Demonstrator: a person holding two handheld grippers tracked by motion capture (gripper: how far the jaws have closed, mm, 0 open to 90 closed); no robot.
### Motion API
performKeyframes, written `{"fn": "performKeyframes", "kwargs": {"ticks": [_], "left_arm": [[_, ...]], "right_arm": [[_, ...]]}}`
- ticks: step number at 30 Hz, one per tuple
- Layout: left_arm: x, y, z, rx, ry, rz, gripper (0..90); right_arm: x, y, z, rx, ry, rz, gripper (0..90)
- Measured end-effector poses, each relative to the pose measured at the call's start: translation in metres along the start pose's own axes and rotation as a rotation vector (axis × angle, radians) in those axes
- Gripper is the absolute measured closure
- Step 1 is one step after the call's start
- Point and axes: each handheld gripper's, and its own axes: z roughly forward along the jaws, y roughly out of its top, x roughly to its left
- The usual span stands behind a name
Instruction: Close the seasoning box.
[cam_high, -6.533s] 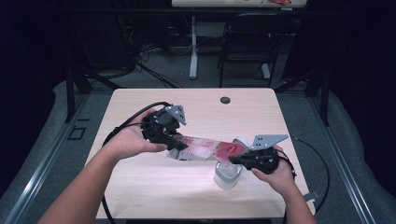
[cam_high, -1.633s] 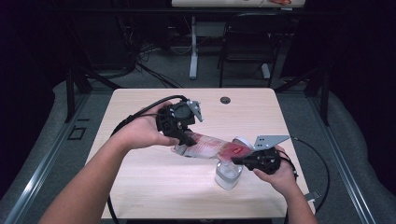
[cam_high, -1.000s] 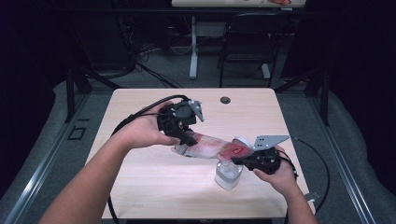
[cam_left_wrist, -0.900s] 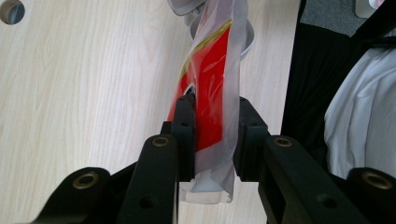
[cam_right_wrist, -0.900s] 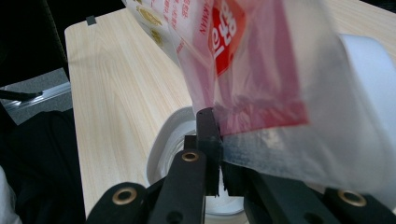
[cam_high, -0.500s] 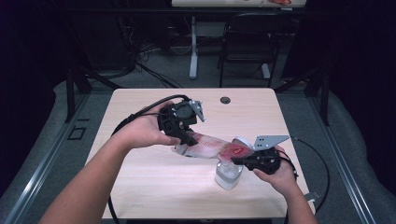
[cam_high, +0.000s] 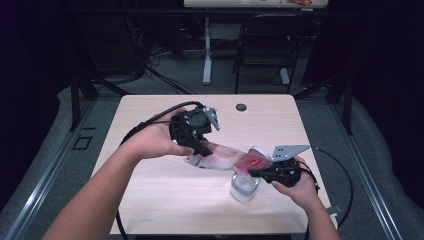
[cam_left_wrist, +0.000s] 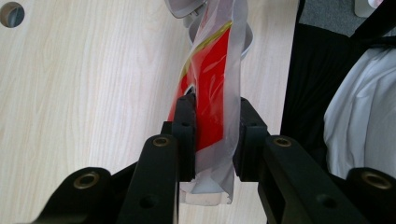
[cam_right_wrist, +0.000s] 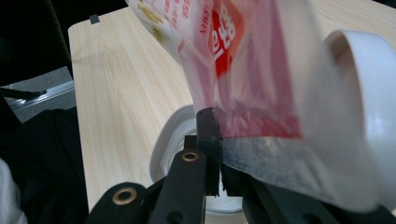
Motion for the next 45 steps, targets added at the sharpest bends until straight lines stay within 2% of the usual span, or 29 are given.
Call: {"fn": "performKeyframes", "kwargs": {"ticks": [21, 45], "left_arm": [[0.0008, -0.0002, -0.003, 0.004, -0.011, -0.004, 74.6], [0.0033, 0.0013, -0.0012, -0.003, -0.019, -0.005, 74.7]], "right_arm": [[0.003, 0.0003, 0.0006, 0.013, 0.056, -0.002, 89.5], [0.003, 0.0, -0.0058, 0.025, 0.056, -0.009, 89.6]]}}
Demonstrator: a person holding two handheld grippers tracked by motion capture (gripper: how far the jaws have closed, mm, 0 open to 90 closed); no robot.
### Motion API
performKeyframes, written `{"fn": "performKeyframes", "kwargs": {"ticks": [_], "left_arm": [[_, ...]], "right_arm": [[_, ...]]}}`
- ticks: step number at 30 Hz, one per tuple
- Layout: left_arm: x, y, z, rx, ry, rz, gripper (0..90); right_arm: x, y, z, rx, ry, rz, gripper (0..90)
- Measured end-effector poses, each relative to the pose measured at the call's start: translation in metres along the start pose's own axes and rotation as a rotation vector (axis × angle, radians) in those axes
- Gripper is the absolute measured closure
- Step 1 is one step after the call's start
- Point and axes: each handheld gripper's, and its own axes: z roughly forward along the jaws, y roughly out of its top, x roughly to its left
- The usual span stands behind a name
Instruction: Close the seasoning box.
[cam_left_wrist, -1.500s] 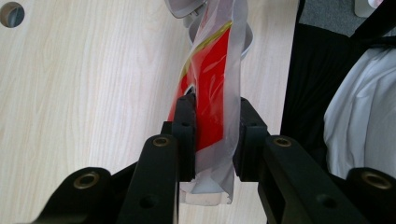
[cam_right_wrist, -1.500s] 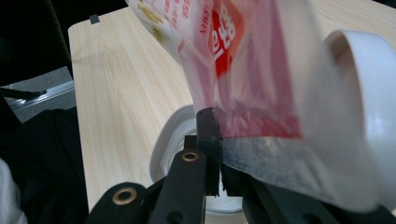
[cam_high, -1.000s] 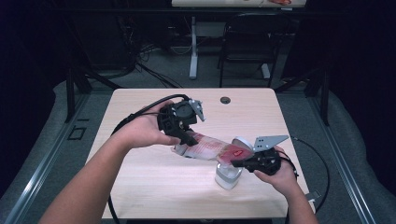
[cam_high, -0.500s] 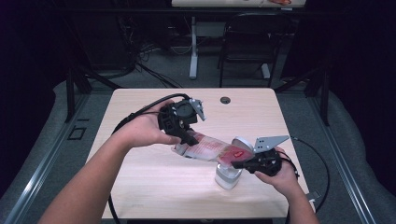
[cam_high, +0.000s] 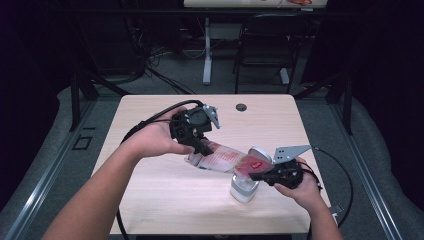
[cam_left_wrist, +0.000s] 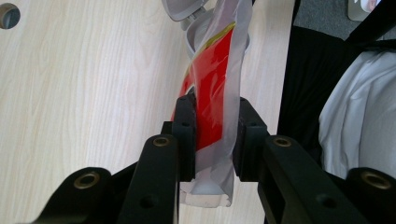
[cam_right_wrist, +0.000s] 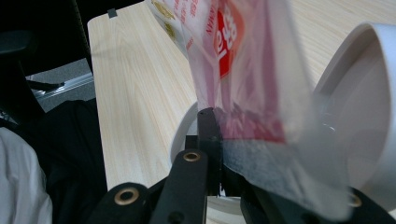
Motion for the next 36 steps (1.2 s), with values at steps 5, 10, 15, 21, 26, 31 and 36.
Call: {"fn": "performKeyframes", "kwargs": {"ticks": [5, 10, 15, 21, 26, 31, 36], "left_arm": [[-0.0005, 0.0003, -0.0004, -0.004, 0.004, -0.001, 74.7], [-0.0003, 0.0002, -0.0009, 0.0, 0.004, 0.0, 74.6], [0.0001, -0.0012, -0.0018, -0.002, 0.007, -0.004, 74.6], [-0.0003, -0.0013, -0.002, -0.003, 0.008, -0.004, 74.6], [0.0, -0.0002, -0.0011, -0.007, 0.011, -0.001, 74.6], [0.0003, 0.0001, -0.001, -0.006, 0.008, -0.001, 74.6], [-0.0003, 0.0003, -0.0014, -0.005, 0.009, 0.0, 74.6]], "right_arm": [[-0.0001, 0.0003, -0.0002, -0.001, 0.003, -0.001, 89.6], [0.0, 0.0005, 0.0007, 0.002, 0.007, -0.002, 89.6], [0.0009, 0.0011, 0.0027, 0.003, 0.016, -0.004, 89.6], [0.0013, 0.0014, 0.0034, 0.002, 0.015, -0.004, 89.6], [0.0005, 0.001, 0.0024, 0.003, 0.009, -0.003, 89.6], [-0.0001, 0.0006, 0.0022, 0.003, 0.011, -0.003, 89.6], [0.0005, 0.0009, 0.0032, 0.006, 0.011, -0.004, 89.5]]}}
